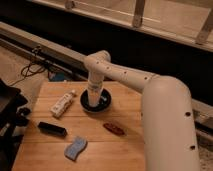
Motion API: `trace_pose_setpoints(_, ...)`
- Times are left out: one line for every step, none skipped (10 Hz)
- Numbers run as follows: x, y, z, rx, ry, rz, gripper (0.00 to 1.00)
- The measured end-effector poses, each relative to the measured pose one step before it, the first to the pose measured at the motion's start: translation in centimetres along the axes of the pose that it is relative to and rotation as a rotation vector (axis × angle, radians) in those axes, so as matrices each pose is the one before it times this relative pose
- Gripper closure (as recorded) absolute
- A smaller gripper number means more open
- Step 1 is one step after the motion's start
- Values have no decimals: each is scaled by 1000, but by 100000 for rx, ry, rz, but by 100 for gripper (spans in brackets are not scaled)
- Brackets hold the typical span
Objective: Place the ceramic cup in the ceramic bowl
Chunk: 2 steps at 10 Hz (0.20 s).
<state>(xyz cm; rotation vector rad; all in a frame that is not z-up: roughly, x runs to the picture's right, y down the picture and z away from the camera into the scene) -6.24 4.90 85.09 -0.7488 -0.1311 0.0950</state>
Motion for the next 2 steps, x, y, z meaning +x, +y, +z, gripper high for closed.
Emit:
trace_pose_setpoints(-101, -14, -186, 169, -341, -325, 33)
trace_pose_setpoints(-4, -171, -520, 484, -424, 96, 41)
